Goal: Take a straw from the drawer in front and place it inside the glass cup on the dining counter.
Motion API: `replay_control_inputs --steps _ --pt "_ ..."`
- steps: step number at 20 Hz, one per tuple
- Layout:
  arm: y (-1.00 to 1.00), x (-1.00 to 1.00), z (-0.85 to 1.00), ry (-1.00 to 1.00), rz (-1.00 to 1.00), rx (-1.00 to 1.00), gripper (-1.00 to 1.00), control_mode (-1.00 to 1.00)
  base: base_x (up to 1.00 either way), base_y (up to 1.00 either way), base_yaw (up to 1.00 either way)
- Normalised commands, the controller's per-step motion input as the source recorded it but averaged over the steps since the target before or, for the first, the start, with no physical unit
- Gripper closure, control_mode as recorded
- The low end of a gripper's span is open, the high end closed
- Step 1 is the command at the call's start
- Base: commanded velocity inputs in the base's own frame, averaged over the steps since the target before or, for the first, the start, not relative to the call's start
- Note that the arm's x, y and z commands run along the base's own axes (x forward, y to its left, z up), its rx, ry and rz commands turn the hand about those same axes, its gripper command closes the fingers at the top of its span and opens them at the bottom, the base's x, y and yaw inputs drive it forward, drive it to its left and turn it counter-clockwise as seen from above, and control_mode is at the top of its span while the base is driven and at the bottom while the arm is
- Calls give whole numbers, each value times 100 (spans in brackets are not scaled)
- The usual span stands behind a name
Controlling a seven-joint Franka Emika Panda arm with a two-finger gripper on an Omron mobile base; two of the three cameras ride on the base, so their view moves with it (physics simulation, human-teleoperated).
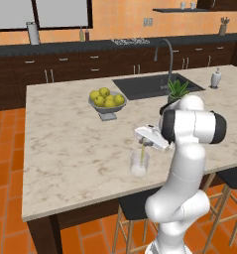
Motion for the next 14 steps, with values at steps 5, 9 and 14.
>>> replay_control_inputs --steps 5,9,14 --pt "0 -28 0 -6 5 7 -100 -100 0 0 0" --pt "0 0 4 -18 3 3 -100 -100 0 0 0" --pt "-8 -11 57 -35 1 0 -100 -100 0 0 0"
